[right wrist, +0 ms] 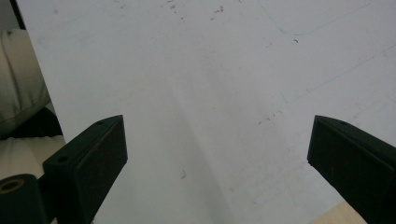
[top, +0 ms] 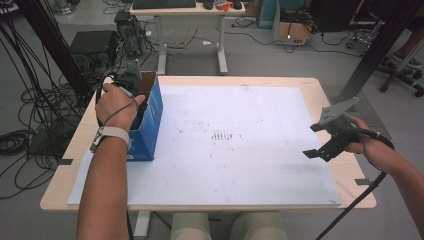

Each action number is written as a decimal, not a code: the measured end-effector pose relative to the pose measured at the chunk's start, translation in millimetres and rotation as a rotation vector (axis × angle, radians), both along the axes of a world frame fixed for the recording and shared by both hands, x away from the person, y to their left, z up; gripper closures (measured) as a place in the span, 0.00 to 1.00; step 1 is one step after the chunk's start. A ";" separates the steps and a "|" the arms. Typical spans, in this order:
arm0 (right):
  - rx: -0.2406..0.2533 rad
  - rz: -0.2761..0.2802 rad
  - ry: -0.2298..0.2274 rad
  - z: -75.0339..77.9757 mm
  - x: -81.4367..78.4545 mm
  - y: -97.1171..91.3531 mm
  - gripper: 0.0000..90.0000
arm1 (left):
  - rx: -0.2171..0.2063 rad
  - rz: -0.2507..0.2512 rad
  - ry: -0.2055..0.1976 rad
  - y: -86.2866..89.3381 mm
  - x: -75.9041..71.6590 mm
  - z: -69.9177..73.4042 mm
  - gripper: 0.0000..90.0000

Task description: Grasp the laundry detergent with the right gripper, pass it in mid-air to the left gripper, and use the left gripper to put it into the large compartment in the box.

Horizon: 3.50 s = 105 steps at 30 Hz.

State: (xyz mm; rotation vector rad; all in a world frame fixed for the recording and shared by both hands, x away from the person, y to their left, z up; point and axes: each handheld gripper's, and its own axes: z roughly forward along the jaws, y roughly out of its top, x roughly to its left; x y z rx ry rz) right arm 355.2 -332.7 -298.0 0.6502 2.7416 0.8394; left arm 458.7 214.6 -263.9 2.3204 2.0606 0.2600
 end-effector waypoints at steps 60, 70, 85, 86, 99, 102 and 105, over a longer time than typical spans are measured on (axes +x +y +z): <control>-0.003 0.008 0.001 0.2 -3.4 -0.1 0.05 | -0.027 -0.009 -0.028 7.6 -6.6 0.1 0.31; -0.014 0.013 -0.001 3.8 -5.4 0.4 0.05 | -0.048 -0.018 -0.054 11.3 -9.2 15.2 0.18; -0.013 0.007 -0.018 12.9 -8.1 -1.4 0.06 | -0.063 -0.111 -0.137 -4.9 -13.4 55.5 0.09; -0.020 0.006 -0.016 14.0 -8.4 -1.6 0.06 | -0.057 -0.130 -0.136 -7.1 -14.0 59.7 0.08; -0.029 -0.006 -0.016 27.0 -9.2 -1.8 0.06 | -0.063 -0.322 -0.200 -39.4 -17.3 110.1 0.09; -0.027 0.004 -0.025 29.5 -8.2 -1.3 0.06 | -0.077 -0.402 -0.209 -51.3 -18.7 118.6 0.09; -0.025 -0.009 -0.011 31.8 -9.4 -0.7 0.06 | -0.104 -0.497 -0.222 -67.8 -22.4 121.8 0.09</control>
